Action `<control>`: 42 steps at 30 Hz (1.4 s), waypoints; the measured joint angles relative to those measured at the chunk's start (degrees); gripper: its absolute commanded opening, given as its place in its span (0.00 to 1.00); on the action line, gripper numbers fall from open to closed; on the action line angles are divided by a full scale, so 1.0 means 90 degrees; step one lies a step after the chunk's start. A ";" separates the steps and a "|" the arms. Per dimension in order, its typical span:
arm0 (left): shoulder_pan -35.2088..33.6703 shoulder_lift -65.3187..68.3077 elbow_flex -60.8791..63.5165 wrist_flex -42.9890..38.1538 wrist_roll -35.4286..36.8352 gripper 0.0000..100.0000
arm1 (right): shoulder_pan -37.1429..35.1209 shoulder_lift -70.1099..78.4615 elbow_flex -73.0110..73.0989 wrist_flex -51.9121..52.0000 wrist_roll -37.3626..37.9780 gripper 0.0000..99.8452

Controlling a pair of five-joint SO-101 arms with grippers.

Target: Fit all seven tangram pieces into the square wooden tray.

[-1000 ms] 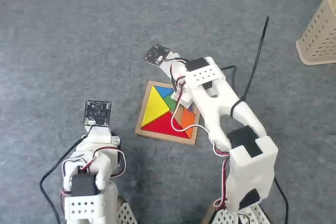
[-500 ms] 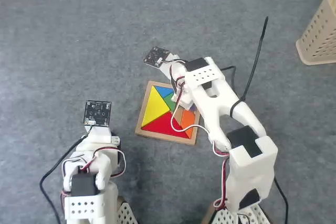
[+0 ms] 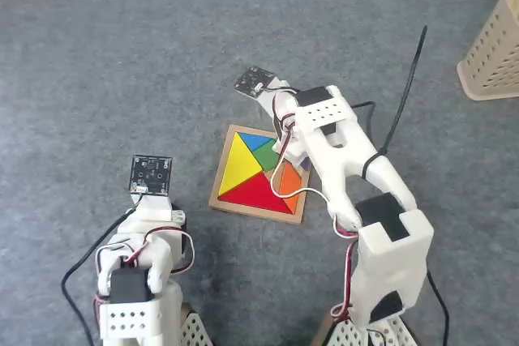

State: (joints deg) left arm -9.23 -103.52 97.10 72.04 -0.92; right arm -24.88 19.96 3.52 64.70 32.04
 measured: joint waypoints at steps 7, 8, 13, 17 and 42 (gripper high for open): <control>0.0010 0.0000 0.0000 0.0000 0.0000 0.02 | -0.0127 0.0000 0.0000 0.0000 -0.0088 0.21; 0.0010 0.0000 0.0000 0.0000 0.0000 0.02 | -0.0166 0.0000 0.0000 0.0000 -0.0107 0.24; 0.0000 0.0000 0.0000 0.0000 0.0000 0.02 | -0.0166 0.0000 0.0000 0.0000 -0.0283 0.28; 0.0000 0.0000 0.0000 0.0000 0.0000 0.02 | -0.0186 0.0000 0.0000 0.0000 -0.0342 0.26; 0.0000 0.0000 0.0000 0.0000 0.0000 0.02 | 0.0195 -0.4904 0.5216 -0.2012 -0.1670 0.01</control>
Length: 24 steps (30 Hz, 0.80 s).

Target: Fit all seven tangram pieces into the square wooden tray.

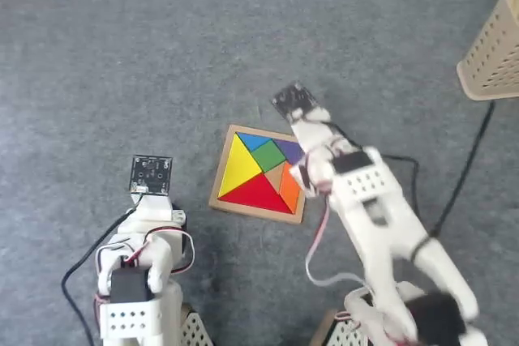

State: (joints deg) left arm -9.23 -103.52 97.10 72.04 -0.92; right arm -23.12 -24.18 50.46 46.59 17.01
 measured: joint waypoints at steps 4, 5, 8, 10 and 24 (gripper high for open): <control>0.0010 0.0000 0.0000 0.0000 0.0000 0.02 | -0.0020 -0.0947 0.0889 -0.0039 0.0000 0.01; 0.0010 0.0000 0.0000 0.0000 0.0000 0.02 | -0.0020 -0.1172 0.1065 -0.0039 0.0000 0.01; 0.0000 0.0000 0.0000 0.0000 0.0000 0.02 | -0.0010 -0.1836 0.1563 -0.0039 0.0000 0.01; 0.0000 0.0000 0.0000 0.0000 0.0000 0.02 | -0.0020 -0.2315 0.1856 -0.0039 0.0000 0.01; 0.0000 0.0000 0.0000 0.0000 0.0000 0.02 | 0.0371 -0.6701 0.5031 -0.0010 0.0000 0.01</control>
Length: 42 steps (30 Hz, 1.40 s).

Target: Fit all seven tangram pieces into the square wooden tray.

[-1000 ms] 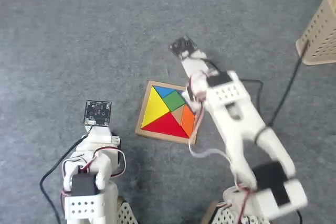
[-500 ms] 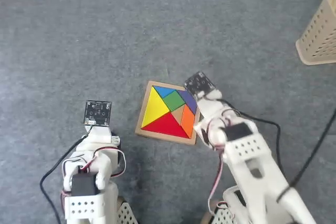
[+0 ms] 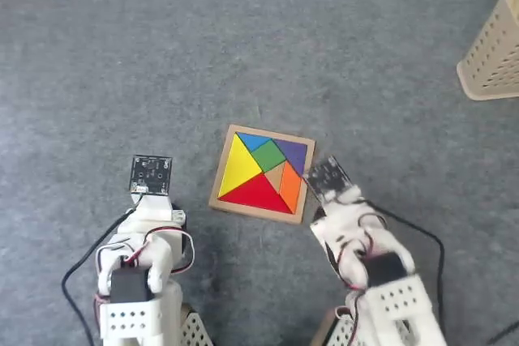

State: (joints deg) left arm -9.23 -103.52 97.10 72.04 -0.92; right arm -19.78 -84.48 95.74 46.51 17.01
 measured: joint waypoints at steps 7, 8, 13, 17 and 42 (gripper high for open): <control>0.0000 0.0000 0.0000 0.0000 0.0000 0.02 | 0.0830 -0.2071 -0.0029 0.1680 0.0000 0.01; 0.0000 0.0000 0.0000 0.0000 0.0000 0.02 | 0.0967 -0.2012 -0.0029 0.1963 0.0000 0.01; 0.0010 0.0000 0.0000 0.0000 0.0000 0.02 | 0.1270 -0.1983 -0.0029 0.2833 0.0000 0.01; 0.0000 0.0000 0.0000 0.0000 0.0000 0.02 | 0.1319 -0.1983 -0.0029 0.2911 0.0000 0.01; 0.0000 0.0000 0.0000 0.0000 0.0000 0.02 | 0.1328 -0.1983 -0.0029 0.2911 0.0000 0.01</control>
